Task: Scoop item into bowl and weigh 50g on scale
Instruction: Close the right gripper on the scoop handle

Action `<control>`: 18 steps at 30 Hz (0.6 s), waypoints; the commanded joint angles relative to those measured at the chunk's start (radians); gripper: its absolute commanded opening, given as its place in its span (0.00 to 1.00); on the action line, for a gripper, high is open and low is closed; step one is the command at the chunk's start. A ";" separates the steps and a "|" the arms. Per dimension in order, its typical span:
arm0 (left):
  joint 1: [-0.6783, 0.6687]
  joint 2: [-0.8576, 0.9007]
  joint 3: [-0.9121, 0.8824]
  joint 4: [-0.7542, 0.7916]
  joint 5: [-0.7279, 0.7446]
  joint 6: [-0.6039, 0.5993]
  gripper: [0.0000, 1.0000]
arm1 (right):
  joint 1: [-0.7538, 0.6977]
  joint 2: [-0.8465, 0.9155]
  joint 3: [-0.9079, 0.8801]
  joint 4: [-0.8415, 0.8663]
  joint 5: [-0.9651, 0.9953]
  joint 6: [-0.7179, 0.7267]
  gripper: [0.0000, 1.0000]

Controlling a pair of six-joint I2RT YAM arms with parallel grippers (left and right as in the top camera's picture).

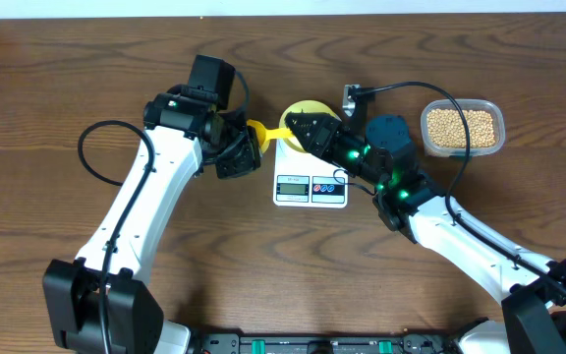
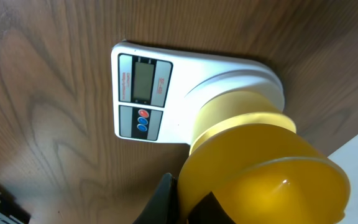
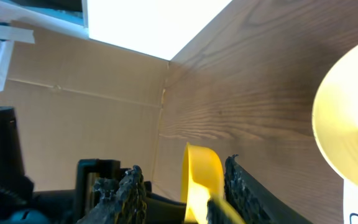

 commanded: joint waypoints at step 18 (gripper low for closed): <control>-0.023 -0.019 0.007 -0.002 -0.002 -0.011 0.08 | 0.008 0.000 0.017 -0.028 0.028 -0.018 0.13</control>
